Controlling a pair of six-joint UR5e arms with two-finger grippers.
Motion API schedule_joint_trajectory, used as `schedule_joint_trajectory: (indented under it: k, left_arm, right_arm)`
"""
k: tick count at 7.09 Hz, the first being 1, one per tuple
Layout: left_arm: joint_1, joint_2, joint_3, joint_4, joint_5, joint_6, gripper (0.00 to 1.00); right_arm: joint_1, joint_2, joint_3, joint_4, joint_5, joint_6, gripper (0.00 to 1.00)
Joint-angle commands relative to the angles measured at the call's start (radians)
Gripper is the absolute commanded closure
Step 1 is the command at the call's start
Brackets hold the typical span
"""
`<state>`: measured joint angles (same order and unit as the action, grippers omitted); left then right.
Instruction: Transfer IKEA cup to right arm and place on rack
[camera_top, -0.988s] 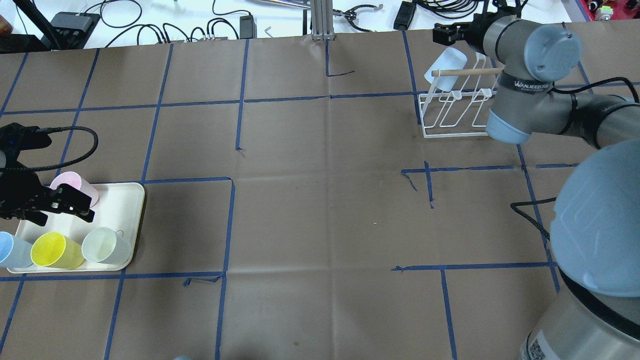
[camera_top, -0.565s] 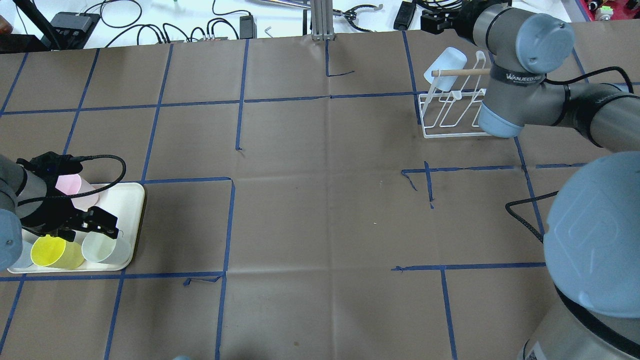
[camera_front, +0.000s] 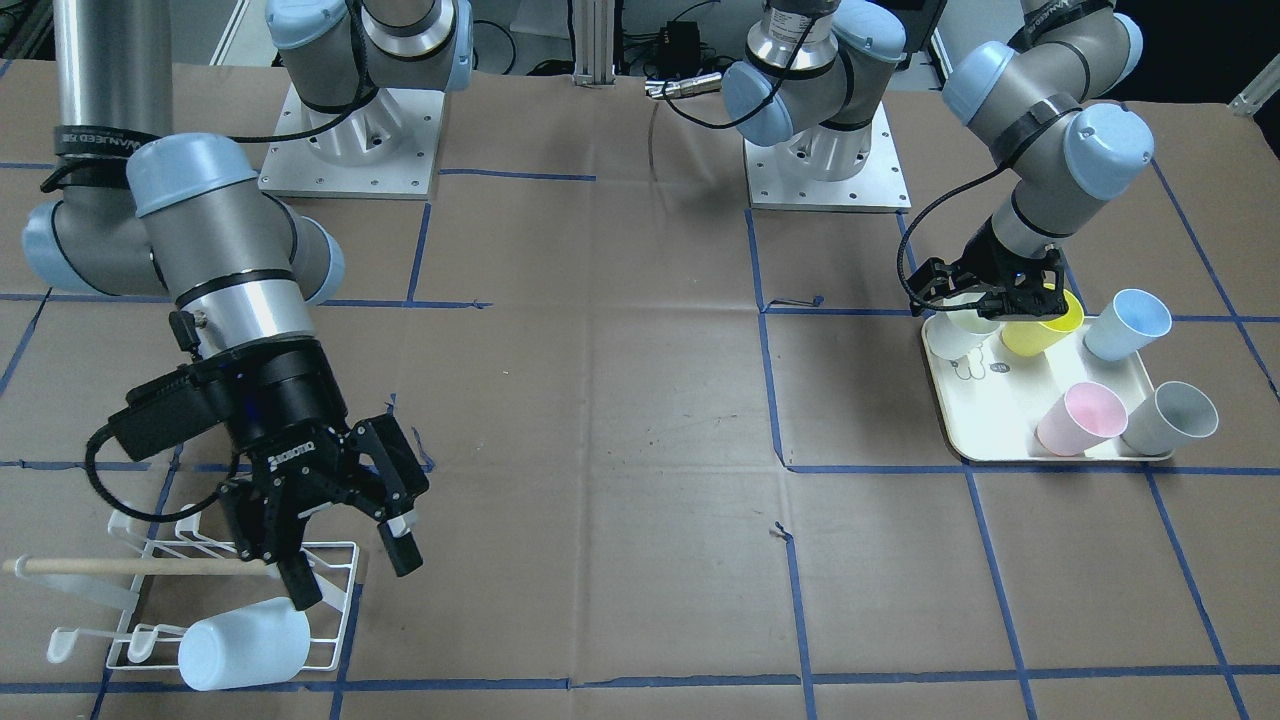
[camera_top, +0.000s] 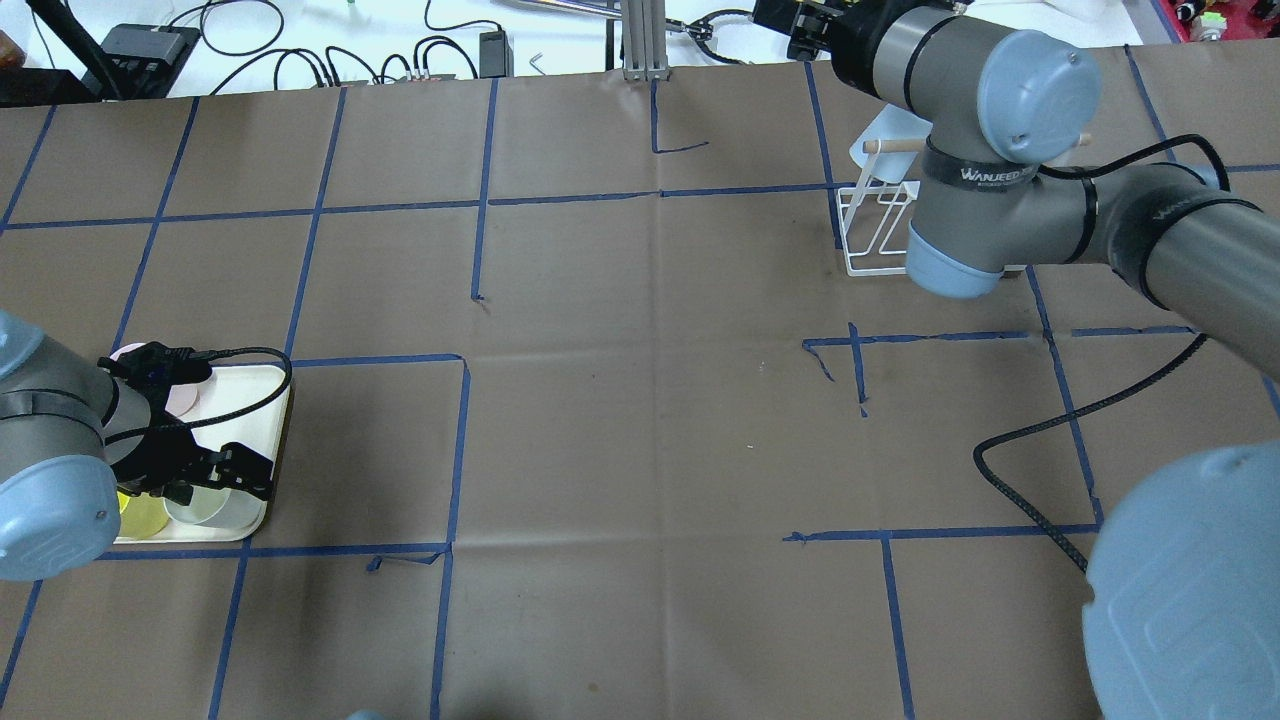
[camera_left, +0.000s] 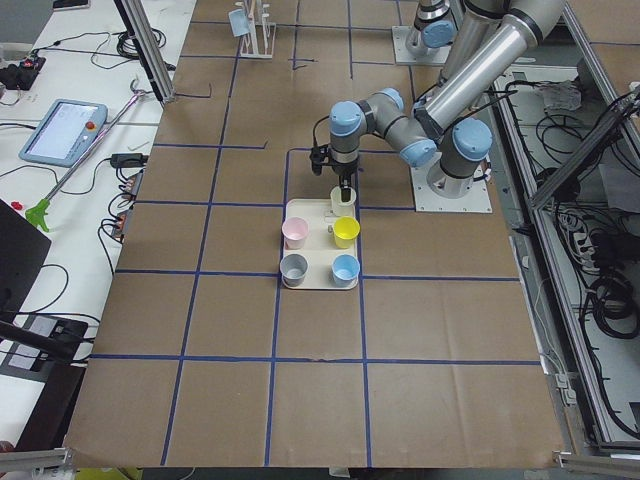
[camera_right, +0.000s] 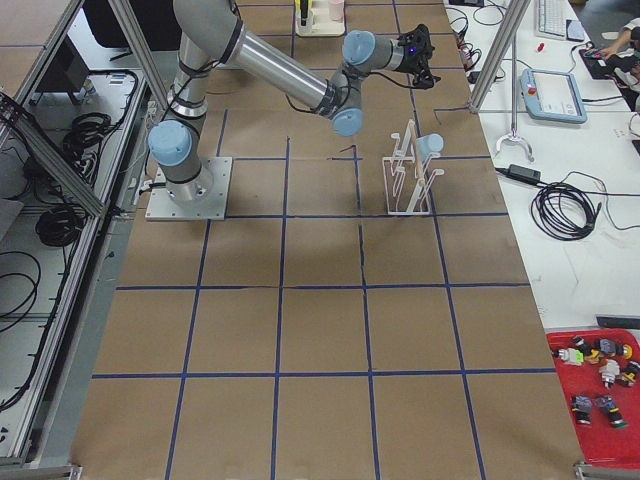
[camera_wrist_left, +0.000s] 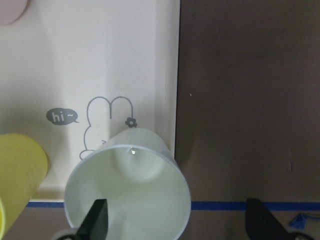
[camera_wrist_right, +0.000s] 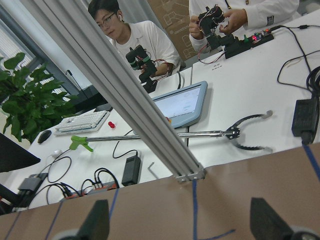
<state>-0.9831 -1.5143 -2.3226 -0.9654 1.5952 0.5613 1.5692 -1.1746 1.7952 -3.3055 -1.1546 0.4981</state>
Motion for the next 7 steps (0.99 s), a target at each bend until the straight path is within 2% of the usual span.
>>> schedule_joint_trajectory:
  k: [1,2,3,4,5,7]
  left_arm:
    - [-0.002,-0.011,0.0,0.008,0.073,0.002,0.15]
    - [-0.002,0.002,0.0,0.005,0.08,0.012,0.44]
    - [-0.002,-0.007,0.003,0.004,0.081,0.008,0.78]
    - [-0.002,-0.006,0.003,0.002,0.077,0.009,0.95]
    - [-0.003,-0.004,0.008,0.001,0.072,0.009,1.0]
    - [-0.011,0.009,0.066,-0.004,0.071,0.009,1.0]
  right_arm:
    - [0.069,-0.025,0.094,-0.186,-0.004,0.383,0.0]
    - [0.093,-0.033,0.136,-0.2,-0.013,0.46,0.0]
    - [0.112,-0.033,0.165,-0.218,-0.014,0.611,0.0]
    - [0.115,-0.034,0.194,-0.248,-0.016,0.702,0.0]
    - [0.117,-0.034,0.219,-0.258,-0.017,0.726,0.0]
    - [0.117,-0.034,0.225,-0.258,-0.017,0.818,0.0]
